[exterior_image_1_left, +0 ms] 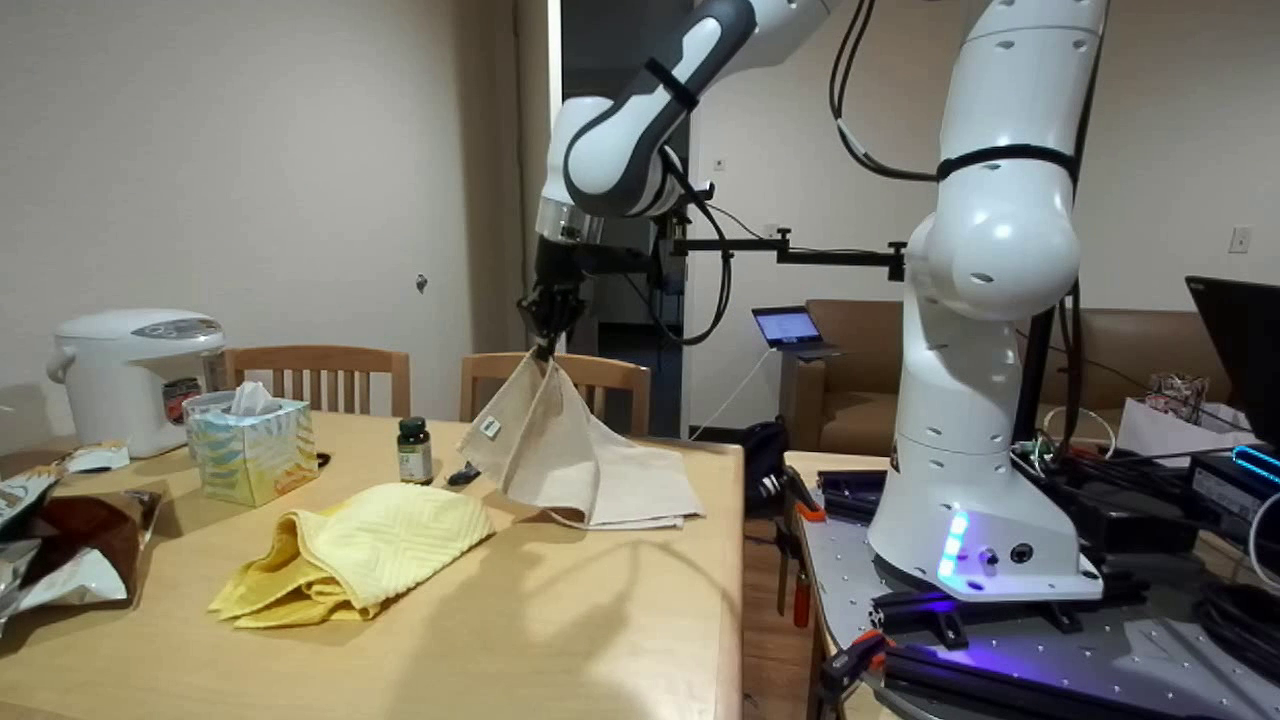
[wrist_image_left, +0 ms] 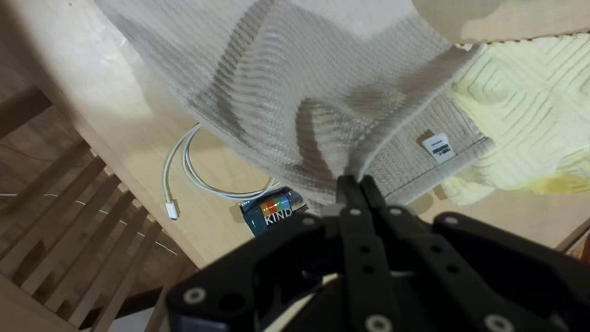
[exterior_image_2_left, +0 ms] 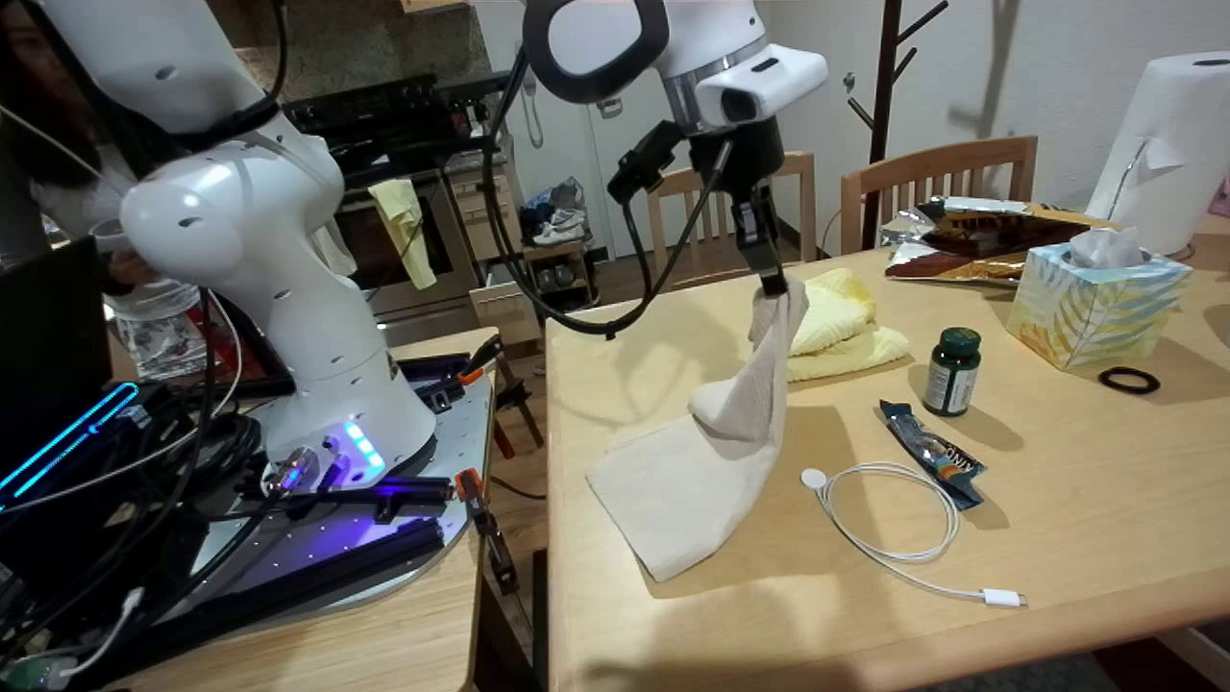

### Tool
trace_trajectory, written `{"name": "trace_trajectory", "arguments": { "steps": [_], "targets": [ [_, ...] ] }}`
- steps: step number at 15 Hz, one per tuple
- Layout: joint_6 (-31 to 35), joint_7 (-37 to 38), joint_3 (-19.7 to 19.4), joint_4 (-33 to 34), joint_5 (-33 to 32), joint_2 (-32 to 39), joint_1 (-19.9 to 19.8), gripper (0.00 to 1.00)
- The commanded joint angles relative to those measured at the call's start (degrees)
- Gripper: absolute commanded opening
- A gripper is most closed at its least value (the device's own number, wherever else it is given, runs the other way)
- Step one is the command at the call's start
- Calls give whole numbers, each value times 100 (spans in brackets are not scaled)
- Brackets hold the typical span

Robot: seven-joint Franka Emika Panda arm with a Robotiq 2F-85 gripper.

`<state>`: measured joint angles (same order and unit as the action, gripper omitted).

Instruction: Move the towel at the edge closer to the bottle

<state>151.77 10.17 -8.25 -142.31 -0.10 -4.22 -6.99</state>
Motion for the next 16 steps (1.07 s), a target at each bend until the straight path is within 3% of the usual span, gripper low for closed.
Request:
{"name": "trace_trajectory", "arguments": {
  "steps": [1, 2, 13, 16],
  "targets": [
    [-322, -598, 8, 260, 451, 12, 40, 27],
    [-401, -689, 2, 305, 536, 15, 47, 28],
    [-722, -906, -38, 335, 661, -65, -3, 97],
    [-1346, -878, -43, 358, 435, 14, -34, 100]
  ]
}}
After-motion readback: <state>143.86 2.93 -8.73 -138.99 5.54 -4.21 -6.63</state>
